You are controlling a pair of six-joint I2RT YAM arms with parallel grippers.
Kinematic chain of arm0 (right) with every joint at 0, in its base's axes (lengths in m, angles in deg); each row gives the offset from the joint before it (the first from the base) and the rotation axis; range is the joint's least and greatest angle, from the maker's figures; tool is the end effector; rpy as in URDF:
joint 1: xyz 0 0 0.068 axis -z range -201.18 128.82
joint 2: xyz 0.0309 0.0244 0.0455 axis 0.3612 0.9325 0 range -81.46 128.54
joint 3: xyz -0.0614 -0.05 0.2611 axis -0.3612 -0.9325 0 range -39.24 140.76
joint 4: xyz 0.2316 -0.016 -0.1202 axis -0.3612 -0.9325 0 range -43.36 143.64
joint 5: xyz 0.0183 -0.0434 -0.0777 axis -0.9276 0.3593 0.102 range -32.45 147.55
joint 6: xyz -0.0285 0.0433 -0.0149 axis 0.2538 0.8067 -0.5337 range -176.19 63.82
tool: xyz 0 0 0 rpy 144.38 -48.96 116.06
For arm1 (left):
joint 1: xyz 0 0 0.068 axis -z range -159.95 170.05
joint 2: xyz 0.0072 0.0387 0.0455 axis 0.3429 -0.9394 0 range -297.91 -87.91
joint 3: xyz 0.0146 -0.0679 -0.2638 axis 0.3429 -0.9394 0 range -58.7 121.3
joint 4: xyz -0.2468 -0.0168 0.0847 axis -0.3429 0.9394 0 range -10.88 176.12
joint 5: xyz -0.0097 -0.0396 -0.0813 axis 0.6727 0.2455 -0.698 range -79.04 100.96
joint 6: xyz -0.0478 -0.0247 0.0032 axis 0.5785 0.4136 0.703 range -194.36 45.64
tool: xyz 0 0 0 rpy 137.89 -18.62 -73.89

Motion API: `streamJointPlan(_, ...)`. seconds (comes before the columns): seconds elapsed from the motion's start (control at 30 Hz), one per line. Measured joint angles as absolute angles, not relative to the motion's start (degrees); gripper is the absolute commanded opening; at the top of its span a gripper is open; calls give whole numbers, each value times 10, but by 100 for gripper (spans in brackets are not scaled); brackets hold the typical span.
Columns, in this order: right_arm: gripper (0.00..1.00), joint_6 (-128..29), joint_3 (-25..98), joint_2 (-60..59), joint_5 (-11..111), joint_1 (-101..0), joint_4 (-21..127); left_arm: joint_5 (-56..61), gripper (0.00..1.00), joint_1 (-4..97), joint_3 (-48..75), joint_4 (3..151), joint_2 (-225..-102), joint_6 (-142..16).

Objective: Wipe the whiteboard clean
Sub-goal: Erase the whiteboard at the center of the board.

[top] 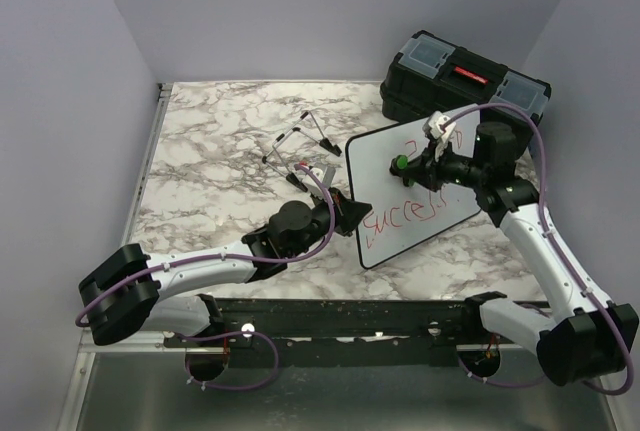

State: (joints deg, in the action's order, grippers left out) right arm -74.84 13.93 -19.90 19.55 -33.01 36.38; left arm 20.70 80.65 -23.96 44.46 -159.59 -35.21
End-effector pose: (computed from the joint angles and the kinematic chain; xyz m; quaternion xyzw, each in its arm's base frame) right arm 0.2279 0.0702 0.3251 -0.3777 0.7265 0.2452 0.5190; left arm 0.1418 -0.2392 0.2605 0.0759 0.7168 -0.4885 0.4917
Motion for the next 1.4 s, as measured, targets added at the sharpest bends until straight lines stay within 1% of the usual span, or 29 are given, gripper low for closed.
streamJointPlan(0.1, 1, -782, 140, -194, 137, -328, 350, 207, 0, 806, -240, 445, -1596, -352)
streamJointPlan(0.2, 1, -814, 126, -204, 121, -329, 330, 206, 0, 807, -240, 444, -1596, -354)
streamJointPlan(0.27, 1, -817, 110, -217, 136, -331, 320, 206, 0, 807, -240, 444, -1596, -354)
streamJointPlan(0.47, 1, -779, 83, -251, 239, -332, 326, 206, 0, 807, -240, 443, -1596, -356)
streamJointPlan(0.67, 1, -711, 100, -228, 296, -332, 348, 211, 0, 806, -244, 442, -1596, -349)
streamJointPlan(0.8, 1, -714, 100, -225, 298, -332, 350, 214, 0, 806, -246, 440, -1595, -347)
streamJointPlan(0.93, 1, -767, 75, -253, 291, -332, 332, 212, 0, 807, -249, 436, -1595, -351)
streamJointPlan(1.13, 1, -846, 60, -270, 203, -329, 246, 204, 0, 809, -249, 433, -1594, -367)
streamJointPlan(1.27, 1, -816, 68, -259, 194, -329, 246, 203, 0, 809, -249, 434, -1593, -370)
streamJointPlan(1.4, 1, -752, 100, -242, 251, -331, 276, 205, 0, 809, -249, 441, -1587, -370)
